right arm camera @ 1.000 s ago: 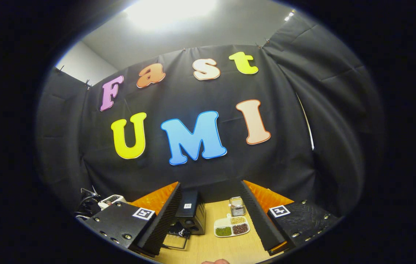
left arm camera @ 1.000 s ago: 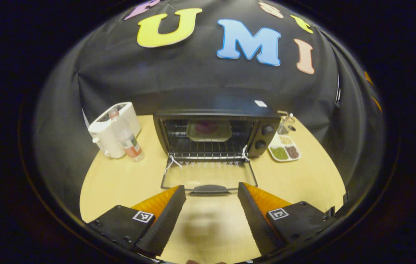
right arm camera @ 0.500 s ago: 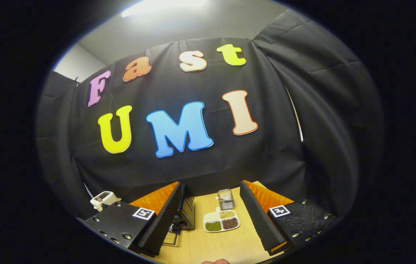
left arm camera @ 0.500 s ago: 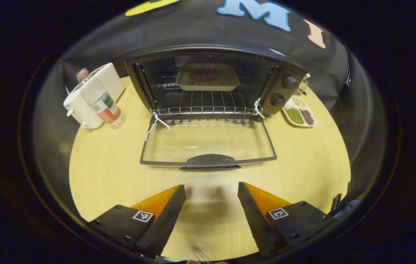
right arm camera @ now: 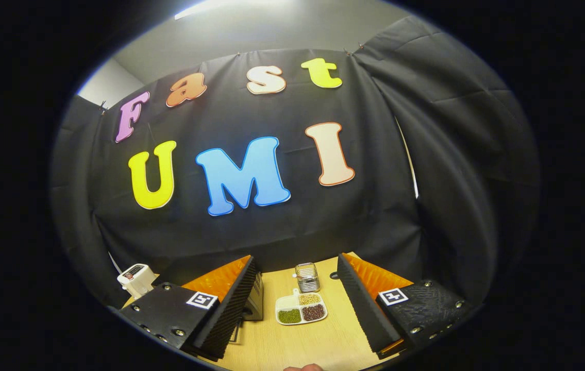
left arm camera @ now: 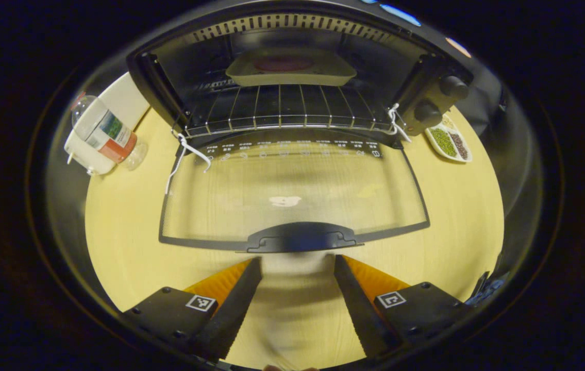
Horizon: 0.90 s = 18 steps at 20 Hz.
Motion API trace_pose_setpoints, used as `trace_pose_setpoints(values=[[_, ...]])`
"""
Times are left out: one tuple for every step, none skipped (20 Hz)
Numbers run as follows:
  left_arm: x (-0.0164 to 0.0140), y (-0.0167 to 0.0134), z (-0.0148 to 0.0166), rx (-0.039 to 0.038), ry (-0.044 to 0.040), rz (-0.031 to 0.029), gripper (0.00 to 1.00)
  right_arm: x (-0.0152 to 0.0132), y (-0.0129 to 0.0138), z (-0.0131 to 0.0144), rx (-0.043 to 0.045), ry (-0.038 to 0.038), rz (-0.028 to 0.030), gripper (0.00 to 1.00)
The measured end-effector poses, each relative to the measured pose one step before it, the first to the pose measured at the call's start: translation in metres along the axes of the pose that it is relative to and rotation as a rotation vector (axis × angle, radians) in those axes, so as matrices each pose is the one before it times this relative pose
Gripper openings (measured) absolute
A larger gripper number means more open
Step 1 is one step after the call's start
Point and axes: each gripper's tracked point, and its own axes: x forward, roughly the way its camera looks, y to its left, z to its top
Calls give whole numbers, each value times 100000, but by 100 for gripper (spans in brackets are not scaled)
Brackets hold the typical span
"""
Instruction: Open the electric oven with the left hand, put the food in, and close the electric oven.
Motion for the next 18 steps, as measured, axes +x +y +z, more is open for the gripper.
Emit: trace_pose_setpoints(values=[[226, 82, 233, -128, -193, 484, 98, 129, -4, 44, 215, 60, -156, 98], [285, -25, 64, -73, 1096, 21, 100, 172, 31, -53, 164, 362, -182, 98], [370, 40, 47, 507, 628, 788, 98, 139, 87, -29, 186, 197, 28, 98], [-249, -13, -120, 878, 775, 422, 100, 103, 60, -52, 136, 181, 219, 98], [-45, -1, 178, -459, -389, 33, 97, 91, 107, 17, 11, -90, 110, 98], [-33, -25, -96, -378, 526, -163, 98, 76, 68, -11, -65, -9, 219, 98], [45, -1, 79, 539, -71, 87, 100, 55, 233, -59, -99, 171, 551, 98], [-169, 16, -75, 80, -137, 315, 98, 26, 187, -137, -167, 357, 610, 98], [-290, -22, 128, -21, -768, 292, 98, 23, 198, 16, -283, 190, 595, 98], [-241, 11, 186, 160, -1213, 120, 98, -4, 206, 48, -165, -21, 606, 98], [-541, -58, -108, 237, -1398, -70, 97, -42, 137, 131, -49, -205, 409, 98], [-605, -19, 57, 176, -1552, -175, 97, 45, 112, 12, 202, -147, 386, 98], [-676, -4, 211, 132, -1811, -171, 97, -66, 193, 47, 370, -12, 545, 98], [-687, -5, 115, 94, -2091, -112, 100, -51, 126, 25, 272, 26, 411, 98], [-663, -1, 234, -235, -1924, -338, 97, -77, 104, 48, 212, -175, 460, 98], [-716, -63, 263, -539, -2198, -450, 100, -60, 91, 56, 254, -131, 395, 98], [-498, 11, 311, 200, -2149, -372, 97, -44, 48, -3, 469, -31, 547, 98], [-451, 89, 376, 820, -2528, 228, 97, -109, 113, -36, 504, 110, 224, 98]])
